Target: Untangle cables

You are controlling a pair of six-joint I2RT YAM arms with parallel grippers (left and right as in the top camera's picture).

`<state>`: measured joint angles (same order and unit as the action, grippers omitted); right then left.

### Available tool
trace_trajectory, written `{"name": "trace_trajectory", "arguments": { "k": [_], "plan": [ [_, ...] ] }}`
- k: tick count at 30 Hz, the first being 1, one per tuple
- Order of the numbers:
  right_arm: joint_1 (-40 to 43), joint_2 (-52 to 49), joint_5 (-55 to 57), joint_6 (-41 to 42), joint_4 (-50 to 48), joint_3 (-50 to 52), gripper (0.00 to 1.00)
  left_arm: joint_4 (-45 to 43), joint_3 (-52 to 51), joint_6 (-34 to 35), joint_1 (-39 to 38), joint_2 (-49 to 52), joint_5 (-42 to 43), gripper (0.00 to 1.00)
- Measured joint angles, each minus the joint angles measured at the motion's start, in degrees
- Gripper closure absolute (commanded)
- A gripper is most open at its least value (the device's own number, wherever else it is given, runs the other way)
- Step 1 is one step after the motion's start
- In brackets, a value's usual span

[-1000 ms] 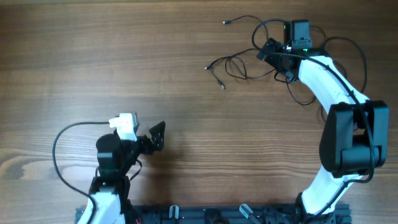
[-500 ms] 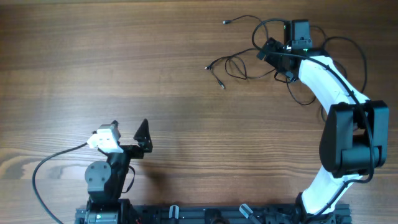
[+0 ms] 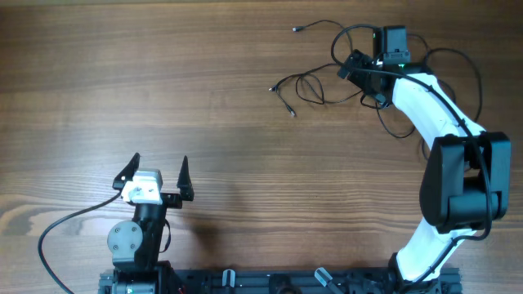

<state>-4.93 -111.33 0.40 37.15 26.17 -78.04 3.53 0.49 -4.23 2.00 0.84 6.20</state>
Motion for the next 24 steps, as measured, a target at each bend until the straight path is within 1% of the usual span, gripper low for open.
{"name": "trace_trajectory", "arguments": {
  "k": [20,24],
  "plan": [
    [0.0,0.1,0.0,0.0,0.1,0.0,0.0,0.0,0.0,-0.2,0.0,0.0,0.0,0.0],
    [-0.4,5.1,0.0,0.0,0.2,0.1,0.0,0.0,0.0,-0.2,0.0,0.0,0.0,0.0]
  ]
}}
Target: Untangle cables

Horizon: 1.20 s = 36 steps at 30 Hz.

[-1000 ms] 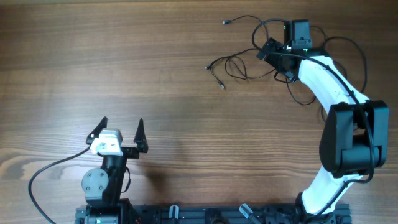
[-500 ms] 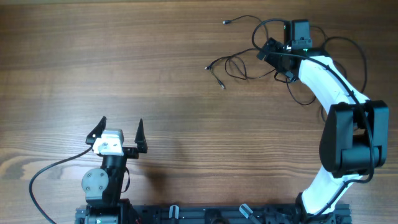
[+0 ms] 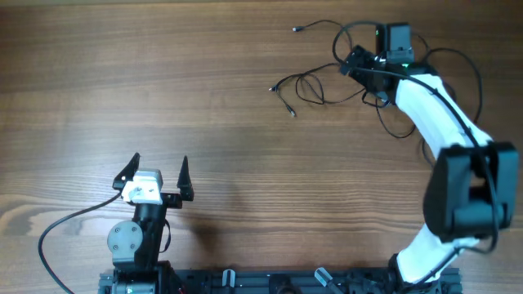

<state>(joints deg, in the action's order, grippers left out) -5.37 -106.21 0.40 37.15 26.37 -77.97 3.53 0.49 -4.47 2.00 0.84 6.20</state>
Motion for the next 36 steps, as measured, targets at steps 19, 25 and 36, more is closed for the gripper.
{"name": "trace_trajectory", "arguments": {
  "k": [19,25,36],
  "plan": [
    [-0.6,57.3,-0.4,0.0,0.8,0.1,0.0,0.0,0.0,0.0,0.0,0.0,-0.4,0.0],
    [-0.6,62.5,-0.4,0.0,6.6,9.7,0.0,0.1,0.0,0.0,0.0,0.0,-0.4,0.0],
    [0.3,85.7,-1.0,6.3,16.1,41.9,0.0,0.1,0.0,0.0,0.0,0.0,-0.4,0.0]
  ]
}}
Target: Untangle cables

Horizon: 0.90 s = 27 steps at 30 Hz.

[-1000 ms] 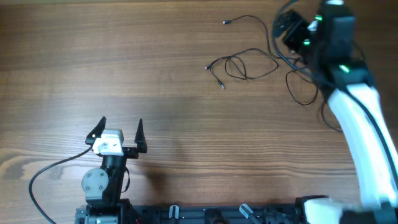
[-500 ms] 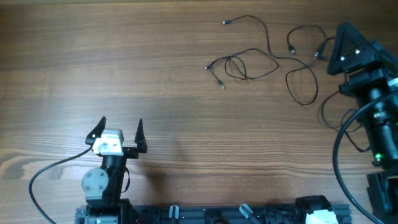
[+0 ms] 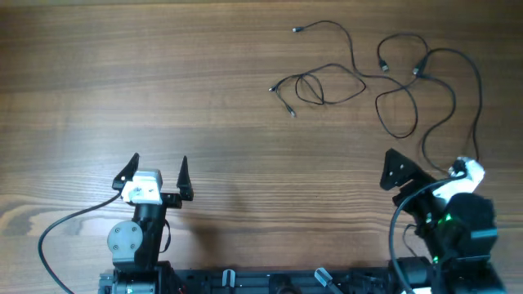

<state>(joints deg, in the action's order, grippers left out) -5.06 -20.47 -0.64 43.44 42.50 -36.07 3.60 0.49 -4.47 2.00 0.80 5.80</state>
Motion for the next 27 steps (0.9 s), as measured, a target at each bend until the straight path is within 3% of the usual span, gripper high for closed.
{"name": "trace_trajectory", "arguments": {
  "k": [5,8,16,21,27],
  "plan": [
    [0.3,12.1,-0.3,0.3,-9.5,12.2,0.0,0.0,0.0,0.0,0.0,0.0,0.0,0.0],
    [0.3,17.3,-0.3,-3.3,-21.2,17.1,0.0,0.0,0.0,0.0,0.0,0.0,0.0,0.0],
    [0.3,19.6,1.0,-27.1,-76.0,30.1,0.01,0.0,0.0,0.0,0.0,0.0,0.0,0.0],
    [0.3,19.7,3.3,-31.3,-80.8,34.0,0.0,0.0,0.0,0.0,0.0,0.0,0.0,0.0],
    [0.3,19.8,4.6,-32.0,-70.5,35.4,0.0,0.0,0.0,0.0,0.0,0.0,0.0,0.0]
  ]
}}
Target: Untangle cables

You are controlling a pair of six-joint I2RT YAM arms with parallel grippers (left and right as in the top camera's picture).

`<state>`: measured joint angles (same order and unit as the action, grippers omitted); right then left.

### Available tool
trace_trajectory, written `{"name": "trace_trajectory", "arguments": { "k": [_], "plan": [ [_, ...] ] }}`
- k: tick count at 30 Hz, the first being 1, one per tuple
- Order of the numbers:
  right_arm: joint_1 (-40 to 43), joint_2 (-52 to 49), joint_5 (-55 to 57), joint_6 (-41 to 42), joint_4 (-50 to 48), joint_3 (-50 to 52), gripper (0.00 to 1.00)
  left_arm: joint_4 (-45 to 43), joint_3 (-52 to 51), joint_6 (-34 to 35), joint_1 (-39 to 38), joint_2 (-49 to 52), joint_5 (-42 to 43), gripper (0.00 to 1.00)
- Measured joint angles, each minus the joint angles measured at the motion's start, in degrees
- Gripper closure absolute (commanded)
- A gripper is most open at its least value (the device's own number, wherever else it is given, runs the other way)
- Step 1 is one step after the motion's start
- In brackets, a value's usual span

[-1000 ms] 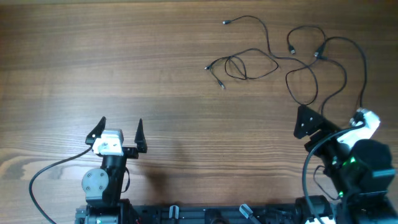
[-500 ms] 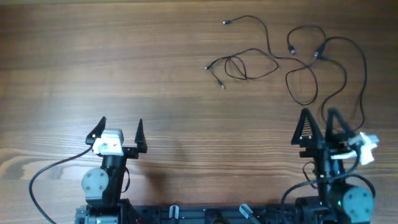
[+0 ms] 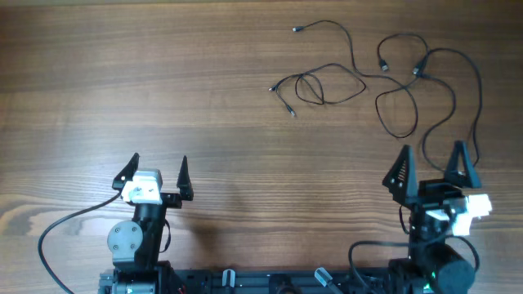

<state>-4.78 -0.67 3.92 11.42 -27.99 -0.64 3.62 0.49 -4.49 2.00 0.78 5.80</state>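
Observation:
Thin black cables (image 3: pixel 384 77) lie in loose loops at the far right of the wooden table (image 3: pixel 163 73). One strand (image 3: pixel 319 86) forms a small coil with plug ends to its left; another (image 3: pixel 458 90) arcs down the right side toward my right arm. My right gripper (image 3: pixel 431 163) stands open near the front right, its fingers pointing at the cables, nothing between them. My left gripper (image 3: pixel 155 170) stands open at the front left, far from the cables.
The left arm's own feed cable (image 3: pixel 65 224) curls over the table's front left corner. A dark rail (image 3: pixel 270 282) runs along the front edge between the two arm bases.
My right gripper has turned from a slanted pose to pointing straight away from the base, fingers spread. The cables and the left arm have not moved.
My right arm was stretched out with its gripper in the cable tangle at the far right, and stayed there at the second moment. Then it was folded back at its base and the cables lay spread in wider loops. Now it rests open there.

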Motion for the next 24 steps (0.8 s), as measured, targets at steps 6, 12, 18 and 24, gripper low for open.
{"name": "trace_trajectory", "arguments": {
  "k": [6,12,18,24],
  "plan": [
    [0.0,-0.1,0.5,-0.2,23.3,0.3,0.0,0.0,0.0,0.0,0.0,0.0,0.0,0.0],
    [0.0,-0.1,-3.0,-9.4,27.8,0.3,0.0,0.0,0.0,0.0,0.0,0.0,0.0,0.0],
    [0.0,-0.1,-5.4,-15.8,27.8,0.3,0.0,0.0,0.0,0.0,0.0,0.0,0.0,0.0],
    [0.0,-0.1,-5.4,-16.3,27.8,0.3,0.01,0.0,0.0,0.0,0.0,0.0,0.0,0.0]
  ]
}}
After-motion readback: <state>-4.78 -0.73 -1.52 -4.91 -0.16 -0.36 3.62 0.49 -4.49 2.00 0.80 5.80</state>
